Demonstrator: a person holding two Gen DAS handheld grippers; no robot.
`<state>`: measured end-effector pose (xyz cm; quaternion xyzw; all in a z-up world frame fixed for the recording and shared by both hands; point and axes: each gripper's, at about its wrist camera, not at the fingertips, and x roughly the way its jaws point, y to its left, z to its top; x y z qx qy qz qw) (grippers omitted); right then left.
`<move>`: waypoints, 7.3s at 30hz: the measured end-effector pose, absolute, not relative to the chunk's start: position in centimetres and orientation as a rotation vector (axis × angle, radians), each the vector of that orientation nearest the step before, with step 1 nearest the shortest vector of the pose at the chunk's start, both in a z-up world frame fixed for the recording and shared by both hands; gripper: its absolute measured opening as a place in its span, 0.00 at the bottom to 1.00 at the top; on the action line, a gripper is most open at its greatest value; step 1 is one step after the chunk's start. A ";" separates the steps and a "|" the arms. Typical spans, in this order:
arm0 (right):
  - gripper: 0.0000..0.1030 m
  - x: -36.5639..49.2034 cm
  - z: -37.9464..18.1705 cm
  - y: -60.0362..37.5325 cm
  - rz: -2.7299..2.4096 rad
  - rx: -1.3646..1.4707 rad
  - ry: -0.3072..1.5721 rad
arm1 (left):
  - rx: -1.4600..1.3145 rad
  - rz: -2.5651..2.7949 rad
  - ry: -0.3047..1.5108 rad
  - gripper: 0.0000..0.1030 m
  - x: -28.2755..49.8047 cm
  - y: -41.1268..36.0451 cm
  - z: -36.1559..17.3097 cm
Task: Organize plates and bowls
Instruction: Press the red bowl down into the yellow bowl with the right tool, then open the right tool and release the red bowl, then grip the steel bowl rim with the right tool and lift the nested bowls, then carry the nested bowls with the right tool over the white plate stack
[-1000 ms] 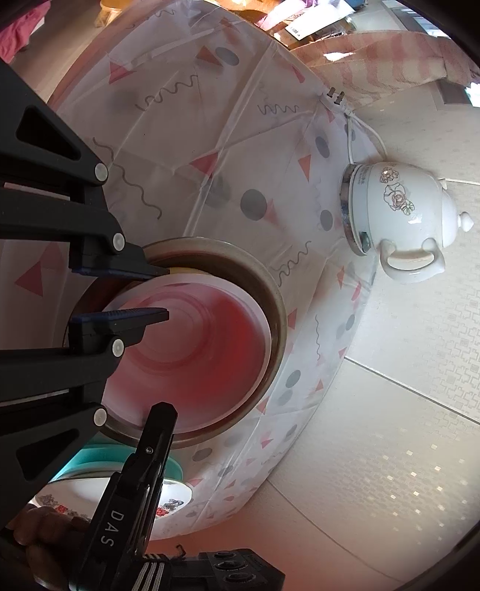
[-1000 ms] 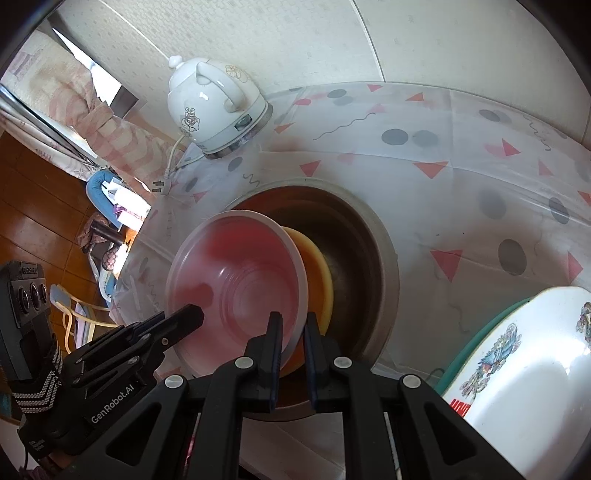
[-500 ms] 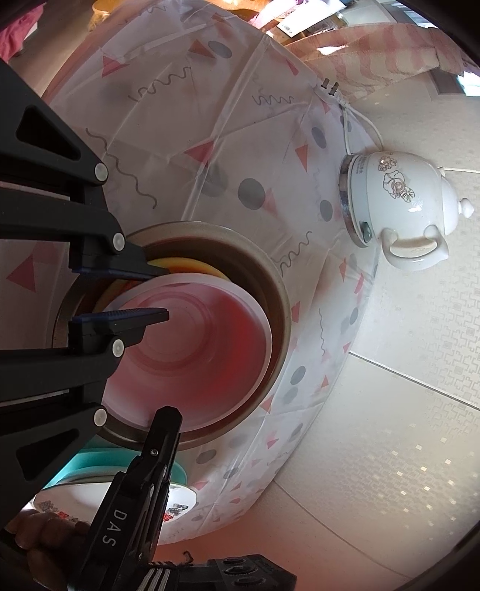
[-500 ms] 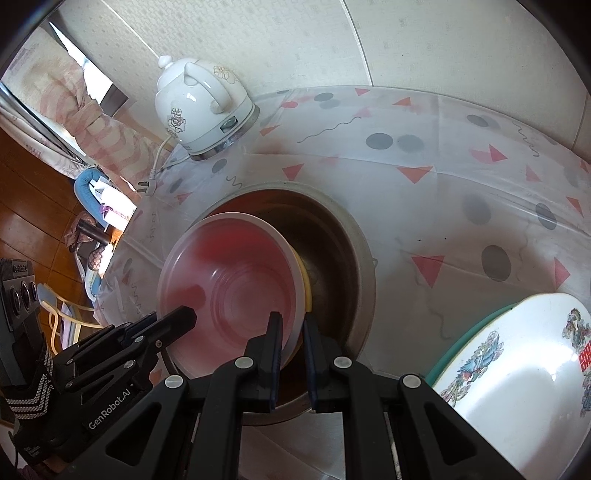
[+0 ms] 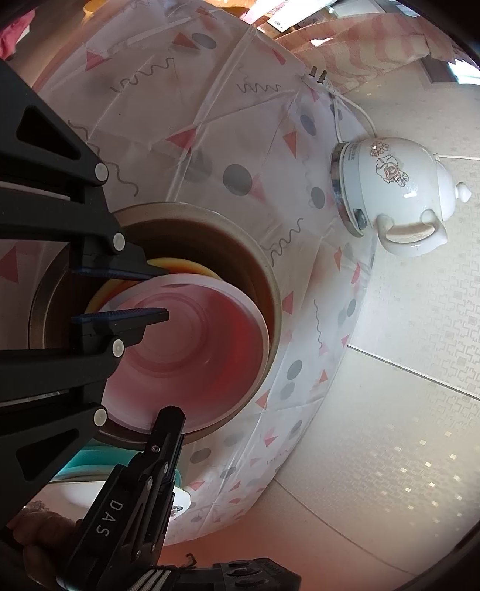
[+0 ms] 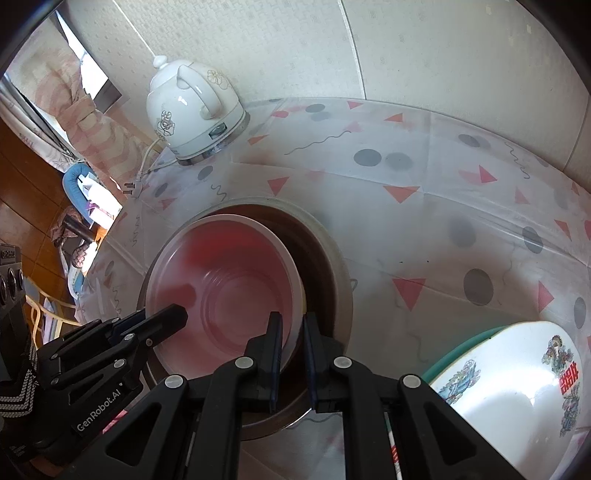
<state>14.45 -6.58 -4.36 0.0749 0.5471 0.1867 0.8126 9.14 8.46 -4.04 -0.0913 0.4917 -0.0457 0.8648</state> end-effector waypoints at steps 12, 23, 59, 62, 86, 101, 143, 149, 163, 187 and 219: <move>0.12 15.6 -4.6 -7.0 0.375 0.183 1.157 | -0.176 -0.077 1.020 0.13 10.3 8.1 -4.0; 0.13 15.2 -3.9 -8.1 0.376 0.249 1.130 | -0.167 -0.062 1.017 0.14 9.9 8.4 -4.0; 0.30 13.7 -3.8 -7.1 0.398 0.221 1.141 | -0.181 -0.009 0.949 0.36 7.4 10.2 -2.7; 0.32 13.5 -3.5 -7.6 0.400 0.252 1.120 | -0.190 0.008 0.934 0.38 7.1 10.7 -2.4; 0.40 12.4 -3.7 -10.9 0.324 0.291 1.079 | -0.274 0.067 0.919 0.64 5.3 15.3 -3.2; 0.25 12.9 -4.4 -9.6 0.316 0.217 1.116 | -0.298 0.018 0.922 0.61 6.4 15.8 -3.6; 0.15 12.9 -3.9 -8.1 0.363 0.189 1.148 | -0.270 -0.131 0.963 0.13 6.4 13.8 -4.0; 0.15 12.3 -3.0 -8.4 0.370 0.201 1.132 | -0.274 -0.130 0.956 0.13 5.8 13.6 -3.3; 0.17 10.7 -1.4 -10.1 0.348 0.230 1.094 | -0.242 -0.161 0.902 0.13 4.9 12.1 -1.0; 0.17 7.0 1.4 -16.9 0.232 0.318 1.013 | -0.152 -0.310 0.854 0.14 4.5 5.7 1.7; 0.17 -0.2 1.5 -26.6 -0.009 0.417 1.026 | -0.017 -0.554 0.920 0.14 4.2 -5.6 0.9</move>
